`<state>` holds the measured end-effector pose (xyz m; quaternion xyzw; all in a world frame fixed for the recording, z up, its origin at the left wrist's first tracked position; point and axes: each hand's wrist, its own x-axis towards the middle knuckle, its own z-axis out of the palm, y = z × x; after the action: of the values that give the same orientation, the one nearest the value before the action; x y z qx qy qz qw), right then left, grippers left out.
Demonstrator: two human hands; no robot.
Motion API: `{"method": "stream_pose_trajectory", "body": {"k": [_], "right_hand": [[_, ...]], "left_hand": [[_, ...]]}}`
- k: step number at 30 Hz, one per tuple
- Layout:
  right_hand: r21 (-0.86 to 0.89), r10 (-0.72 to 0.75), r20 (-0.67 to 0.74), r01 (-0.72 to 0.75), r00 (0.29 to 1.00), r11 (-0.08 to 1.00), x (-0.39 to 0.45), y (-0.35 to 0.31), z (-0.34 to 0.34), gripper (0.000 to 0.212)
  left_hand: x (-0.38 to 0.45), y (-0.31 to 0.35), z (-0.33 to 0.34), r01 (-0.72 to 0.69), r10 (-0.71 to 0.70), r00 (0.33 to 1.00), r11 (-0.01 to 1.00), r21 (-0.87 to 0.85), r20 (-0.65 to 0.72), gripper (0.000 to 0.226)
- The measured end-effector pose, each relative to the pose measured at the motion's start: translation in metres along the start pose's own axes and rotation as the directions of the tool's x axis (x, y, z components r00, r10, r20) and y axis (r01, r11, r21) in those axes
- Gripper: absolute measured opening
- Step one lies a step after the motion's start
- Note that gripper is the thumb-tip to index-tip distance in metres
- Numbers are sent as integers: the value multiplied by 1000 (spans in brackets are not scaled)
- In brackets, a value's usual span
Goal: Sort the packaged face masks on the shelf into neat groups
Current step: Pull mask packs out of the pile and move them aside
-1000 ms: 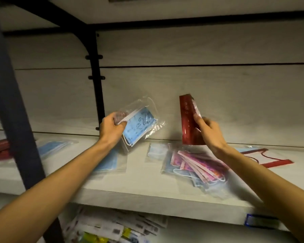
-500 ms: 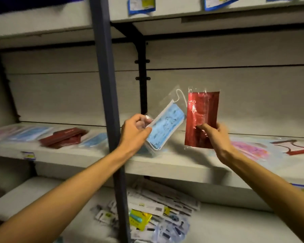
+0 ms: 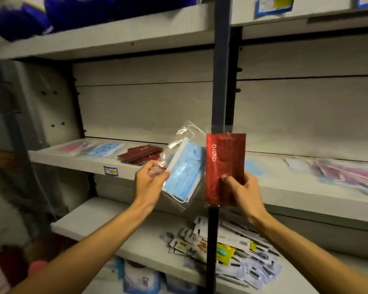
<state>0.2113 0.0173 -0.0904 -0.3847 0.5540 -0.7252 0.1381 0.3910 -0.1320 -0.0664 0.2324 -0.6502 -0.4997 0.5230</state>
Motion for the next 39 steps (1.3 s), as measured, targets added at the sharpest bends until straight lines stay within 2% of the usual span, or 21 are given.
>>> {"method": "stream_pose_trajectory", "body": {"k": [2,6,9,14,17,20,24,28,31,35,39], "right_hand": [[0,50,78,-50,996,999,0,7,24,20],[-27,51,155,-48,987,998,13,19,67,23],[-36,29,176,-23,984,999,32,23,101,25],[-38,2,-16,-2,1000,999,84,28,135,24],[-170,48,-162,-75,986,983,115,34,141,32],[-197,71,-222,-116,972,974,139,40,151,37],[-194,37,-316,-103,948,976,160,42,152,11],[-177,-2,-421,-80,907,981,173,39,152,18],[-200,-22,-406,-66,913,978,182,38,158,20],[-209,50,-328,-124,944,970,193,42,175,28],[-158,182,-230,-222,956,962,199,47,212,29]], "left_hand": [[8,-11,-19,50,-52,997,998,-29,-64,25],[28,-33,-49,115,-121,972,993,-38,-200,21],[51,-43,-65,168,-168,961,986,-19,-218,22],[108,-44,-73,196,-190,976,979,50,-104,22],[142,-45,-62,210,-210,978,969,132,-14,24],[173,-56,-49,134,-155,986,959,249,67,25],[206,-74,-34,12,-98,977,912,409,190,18],[225,-94,-25,-29,-106,968,850,525,225,15],[233,-100,-22,-203,-9,957,692,693,289,18],[251,-101,-36,-315,17,917,642,699,398,30],[283,-101,-79,-415,50,891,491,766,451,30]]}}
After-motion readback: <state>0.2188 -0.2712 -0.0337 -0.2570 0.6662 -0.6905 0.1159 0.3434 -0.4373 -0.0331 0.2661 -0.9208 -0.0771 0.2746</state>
